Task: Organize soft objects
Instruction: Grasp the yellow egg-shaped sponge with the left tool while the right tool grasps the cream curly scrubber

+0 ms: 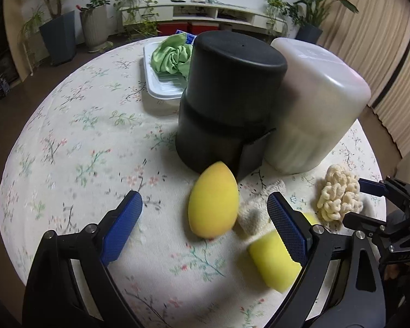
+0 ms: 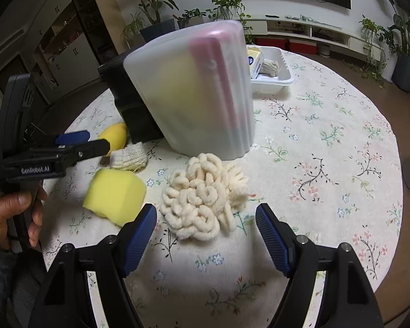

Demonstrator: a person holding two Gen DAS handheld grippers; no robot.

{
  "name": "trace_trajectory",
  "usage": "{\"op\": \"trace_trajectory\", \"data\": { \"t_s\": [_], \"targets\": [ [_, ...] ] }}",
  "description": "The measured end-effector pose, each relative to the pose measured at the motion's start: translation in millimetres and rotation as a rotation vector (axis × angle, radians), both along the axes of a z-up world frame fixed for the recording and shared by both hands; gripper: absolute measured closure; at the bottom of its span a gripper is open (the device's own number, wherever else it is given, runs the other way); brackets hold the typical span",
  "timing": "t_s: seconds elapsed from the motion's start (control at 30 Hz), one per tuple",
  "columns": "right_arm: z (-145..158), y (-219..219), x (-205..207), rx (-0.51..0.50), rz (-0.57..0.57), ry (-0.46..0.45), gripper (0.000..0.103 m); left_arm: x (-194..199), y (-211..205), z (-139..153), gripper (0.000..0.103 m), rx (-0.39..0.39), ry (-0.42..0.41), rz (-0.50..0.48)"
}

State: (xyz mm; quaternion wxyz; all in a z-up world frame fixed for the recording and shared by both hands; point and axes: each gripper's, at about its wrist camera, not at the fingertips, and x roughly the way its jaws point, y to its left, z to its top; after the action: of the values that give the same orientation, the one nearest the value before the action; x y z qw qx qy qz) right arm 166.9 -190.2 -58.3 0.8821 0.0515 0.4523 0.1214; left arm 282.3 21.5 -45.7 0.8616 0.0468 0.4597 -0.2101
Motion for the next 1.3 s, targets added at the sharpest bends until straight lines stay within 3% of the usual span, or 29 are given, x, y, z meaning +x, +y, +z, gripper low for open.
{"op": "trace_trajectory", "data": {
  "t_s": [0.17,0.27,0.87,0.97,1.3],
  "targets": [
    [-2,-1,6,-0.007,-0.005,-0.009,0.026,8,3,-7,0.013,0.008,0.018,-0.033],
    [-3,-2,10,-0.016,-0.008,-0.016,0.026,11,2,-12,0.025,-0.006,0.034,-0.048],
    [-13,14,22,-0.042,0.011,-0.024,0.029,8,-16,-10,0.025,0.001,-0.003,-0.087],
    [-13,14,22,-0.042,0.014,-0.027,0.032,7,-17,-10,0.031,-0.003,-0.001,-0.082],
    [-14,16,22,-0.054,0.016,-0.036,0.033,6,-13,-13,0.033,-0.025,0.016,-0.041]
  ]
}}
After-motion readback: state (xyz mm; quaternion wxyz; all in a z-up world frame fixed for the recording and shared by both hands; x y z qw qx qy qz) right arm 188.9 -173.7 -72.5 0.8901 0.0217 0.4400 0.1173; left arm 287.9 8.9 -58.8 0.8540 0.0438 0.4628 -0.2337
